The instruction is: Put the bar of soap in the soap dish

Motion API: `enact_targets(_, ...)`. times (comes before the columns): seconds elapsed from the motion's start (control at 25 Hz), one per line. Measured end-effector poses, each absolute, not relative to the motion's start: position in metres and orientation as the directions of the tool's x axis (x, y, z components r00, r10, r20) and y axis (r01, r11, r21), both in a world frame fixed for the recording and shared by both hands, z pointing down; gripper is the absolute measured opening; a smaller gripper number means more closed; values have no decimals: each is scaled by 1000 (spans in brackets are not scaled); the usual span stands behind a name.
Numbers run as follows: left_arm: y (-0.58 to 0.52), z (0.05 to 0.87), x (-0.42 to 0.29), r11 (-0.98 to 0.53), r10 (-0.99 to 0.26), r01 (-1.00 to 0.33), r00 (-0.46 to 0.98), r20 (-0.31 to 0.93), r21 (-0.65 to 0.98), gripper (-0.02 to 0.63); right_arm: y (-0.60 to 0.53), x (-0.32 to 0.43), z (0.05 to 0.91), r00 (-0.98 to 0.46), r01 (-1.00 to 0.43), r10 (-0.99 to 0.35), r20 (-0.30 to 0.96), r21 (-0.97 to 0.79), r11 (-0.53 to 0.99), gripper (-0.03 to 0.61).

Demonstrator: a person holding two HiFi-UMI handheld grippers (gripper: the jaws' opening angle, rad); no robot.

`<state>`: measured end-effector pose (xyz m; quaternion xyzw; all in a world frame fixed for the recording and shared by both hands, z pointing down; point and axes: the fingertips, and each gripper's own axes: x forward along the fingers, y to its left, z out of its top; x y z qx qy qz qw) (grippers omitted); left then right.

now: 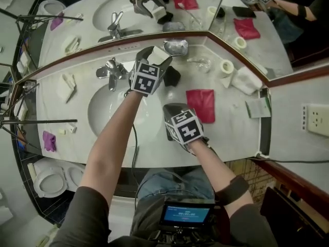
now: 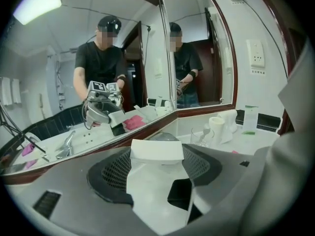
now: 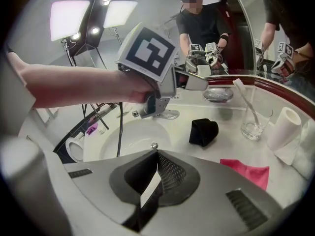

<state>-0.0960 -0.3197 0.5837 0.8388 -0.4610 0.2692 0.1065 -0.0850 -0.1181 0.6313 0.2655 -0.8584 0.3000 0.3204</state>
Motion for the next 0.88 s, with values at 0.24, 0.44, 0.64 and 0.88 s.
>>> enact_targets(0.24, -348, 592, -79, -587, -697, -807, 462, 548, -67, 322, -121, -97, 639, -662, -649, -264, 701, -360, 670, 17)
enact_targets(0.44, -362, 596, -73, -587, -700, -808, 475, 533, -51, 322, -121, -99, 645, -667, -654, -266, 696, -376, 656, 17)
enact_targets(0.64, -368, 597, -69, -588, -710, -808, 489, 507, -44, 322, -121, -94, 651, -664, -667, -271, 697, -387, 637, 17)
enact_targets(0.88, -372, 603, -65, -573, -722, -819, 487, 492, -32, 322, -119, -87, 652, -660, -673, -274, 700, -387, 630, 17)
